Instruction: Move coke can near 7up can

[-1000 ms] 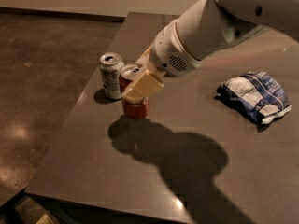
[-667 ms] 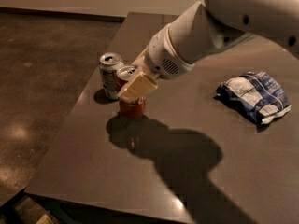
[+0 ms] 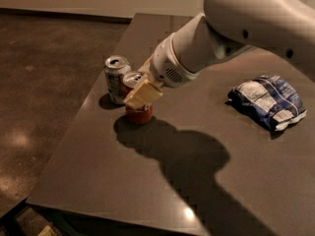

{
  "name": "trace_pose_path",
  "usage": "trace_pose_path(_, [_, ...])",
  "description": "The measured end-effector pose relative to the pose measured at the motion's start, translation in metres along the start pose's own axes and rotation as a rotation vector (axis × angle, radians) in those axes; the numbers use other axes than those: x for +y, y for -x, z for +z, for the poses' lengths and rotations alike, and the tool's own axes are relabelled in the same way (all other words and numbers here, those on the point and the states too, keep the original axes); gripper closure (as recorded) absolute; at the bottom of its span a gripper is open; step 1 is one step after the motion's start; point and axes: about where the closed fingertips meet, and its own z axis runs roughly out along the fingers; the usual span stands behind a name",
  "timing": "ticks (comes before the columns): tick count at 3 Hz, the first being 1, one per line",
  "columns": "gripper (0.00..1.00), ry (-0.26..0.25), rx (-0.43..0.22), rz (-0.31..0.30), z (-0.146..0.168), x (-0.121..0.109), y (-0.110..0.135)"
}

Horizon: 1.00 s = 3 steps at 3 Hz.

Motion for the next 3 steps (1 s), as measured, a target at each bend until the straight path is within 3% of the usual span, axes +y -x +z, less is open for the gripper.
trace_pose_path(3, [0.12,0.002,0.029,-0.014,0.0081,-0.0054,-0.0102])
